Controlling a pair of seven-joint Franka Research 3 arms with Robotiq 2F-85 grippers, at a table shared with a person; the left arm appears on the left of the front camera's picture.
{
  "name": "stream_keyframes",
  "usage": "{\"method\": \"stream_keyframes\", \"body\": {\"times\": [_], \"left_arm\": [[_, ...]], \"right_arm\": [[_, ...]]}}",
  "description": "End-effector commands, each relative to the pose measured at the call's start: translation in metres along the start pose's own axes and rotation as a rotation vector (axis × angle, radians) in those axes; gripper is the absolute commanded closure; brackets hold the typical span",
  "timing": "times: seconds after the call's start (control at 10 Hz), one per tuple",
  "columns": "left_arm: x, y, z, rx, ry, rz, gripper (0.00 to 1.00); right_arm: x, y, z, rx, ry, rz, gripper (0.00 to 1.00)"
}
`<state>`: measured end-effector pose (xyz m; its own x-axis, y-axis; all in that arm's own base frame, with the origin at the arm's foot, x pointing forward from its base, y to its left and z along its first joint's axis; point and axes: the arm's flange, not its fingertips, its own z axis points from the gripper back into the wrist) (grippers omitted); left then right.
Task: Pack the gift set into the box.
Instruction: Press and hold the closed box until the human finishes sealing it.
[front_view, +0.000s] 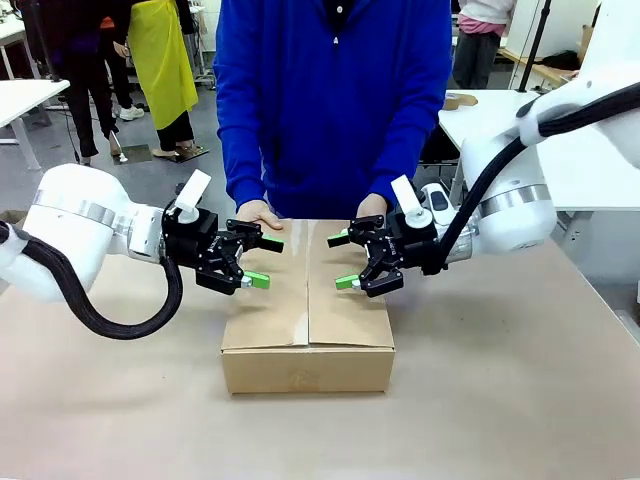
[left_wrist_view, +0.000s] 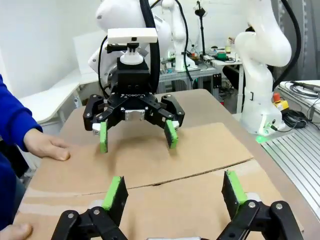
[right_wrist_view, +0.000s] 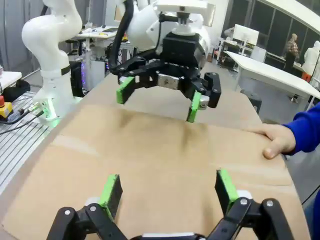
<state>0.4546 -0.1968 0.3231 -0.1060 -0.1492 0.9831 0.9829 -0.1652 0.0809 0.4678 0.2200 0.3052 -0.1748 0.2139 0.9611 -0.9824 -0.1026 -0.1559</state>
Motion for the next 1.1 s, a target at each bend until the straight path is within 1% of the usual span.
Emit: {"method": "stream_keyframes", "body": {"times": [0.0, 0.1, 0.2, 0.3, 0.5, 0.6, 0.7, 0.8, 0.9, 1.0], "left_arm": [[-0.004, 0.013, -0.004, 0.044, 0.030, -0.020, 0.00], [-0.012, 0.019, -0.005, 0.064, 0.043, -0.037, 0.00], [-0.019, 0.022, -0.007, 0.068, 0.071, -0.020, 0.00], [-0.027, 0.024, -0.009, 0.077, 0.121, 0.001, 0.00], [-0.042, 0.032, -0.009, 0.144, 0.234, 0.021, 0.00], [-0.044, 0.032, -0.008, 0.147, 0.224, 0.024, 0.00], [-0.044, 0.032, -0.006, 0.162, 0.216, 0.034, 0.00], [-0.042, 0.032, -0.005, 0.156, 0.229, 0.052, 0.00], [-0.031, 0.032, -0.004, 0.120, 0.169, 0.022, 0.00], [-0.031, 0.032, -0.004, 0.120, 0.169, 0.022, 0.00]], "right_arm": [[-0.010, -0.012, -0.010, -0.009, -0.031, -0.050, 0.00], [-0.012, -0.012, -0.010, -0.005, -0.018, -0.066, 0.00], [-0.013, -0.012, -0.008, -0.006, 0.004, -0.084, 0.00], [-0.014, -0.011, -0.005, -0.008, 0.022, -0.102, 0.00], [-0.017, -0.007, -0.002, 0.022, 0.058, -0.134, 0.00], [-0.020, -0.005, -0.002, 0.040, 0.106, -0.172, 0.00], [-0.023, -0.005, 0.000, 0.052, 0.174, -0.202, 0.00], [-0.028, -0.006, 0.002, 0.039, 0.232, -0.239, 0.00], [-0.020, -0.007, -0.001, 0.023, 0.059, -0.169, 0.00], [-0.020, -0.007, -0.001, 0.023, 0.059, -0.169, 0.00]]}}
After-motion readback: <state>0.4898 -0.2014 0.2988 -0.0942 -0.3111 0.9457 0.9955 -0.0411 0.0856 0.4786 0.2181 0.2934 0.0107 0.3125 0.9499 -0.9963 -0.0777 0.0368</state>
